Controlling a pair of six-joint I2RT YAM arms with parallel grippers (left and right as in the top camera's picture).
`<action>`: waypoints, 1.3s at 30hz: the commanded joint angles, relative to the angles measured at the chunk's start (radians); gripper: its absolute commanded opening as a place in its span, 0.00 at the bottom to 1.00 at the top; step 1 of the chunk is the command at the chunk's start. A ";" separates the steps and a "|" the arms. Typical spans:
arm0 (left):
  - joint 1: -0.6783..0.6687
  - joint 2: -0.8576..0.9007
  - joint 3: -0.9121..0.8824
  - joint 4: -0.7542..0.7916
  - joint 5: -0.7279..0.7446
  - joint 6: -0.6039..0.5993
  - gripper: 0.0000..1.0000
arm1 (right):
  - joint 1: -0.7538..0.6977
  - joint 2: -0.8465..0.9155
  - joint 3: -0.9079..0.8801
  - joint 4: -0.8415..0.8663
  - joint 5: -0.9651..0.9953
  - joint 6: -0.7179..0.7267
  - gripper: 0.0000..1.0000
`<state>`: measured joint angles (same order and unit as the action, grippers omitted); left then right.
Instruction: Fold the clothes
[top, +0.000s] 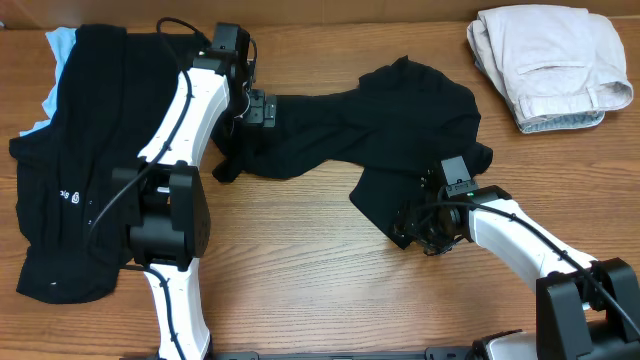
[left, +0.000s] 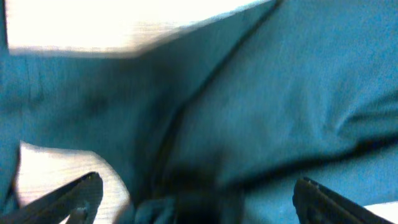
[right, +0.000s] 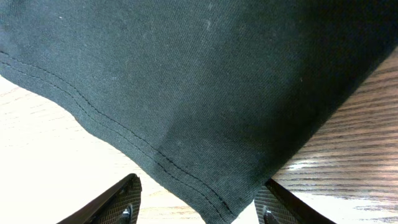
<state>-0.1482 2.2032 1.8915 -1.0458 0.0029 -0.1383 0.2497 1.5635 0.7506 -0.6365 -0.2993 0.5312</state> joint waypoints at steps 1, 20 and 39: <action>0.015 -0.022 0.119 -0.143 -0.014 -0.054 1.00 | 0.002 -0.007 -0.012 0.005 0.037 0.005 0.63; -0.004 -0.349 0.040 -0.529 -0.156 -0.127 1.00 | 0.002 -0.007 -0.012 0.005 0.036 0.004 0.66; 0.005 -0.474 -0.835 0.401 -0.171 0.135 0.95 | 0.002 -0.007 -0.012 -0.002 0.036 -0.003 0.68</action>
<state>-0.1444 1.7386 1.1027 -0.7090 -0.1555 -0.0753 0.2493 1.5604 0.7506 -0.6353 -0.2974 0.5278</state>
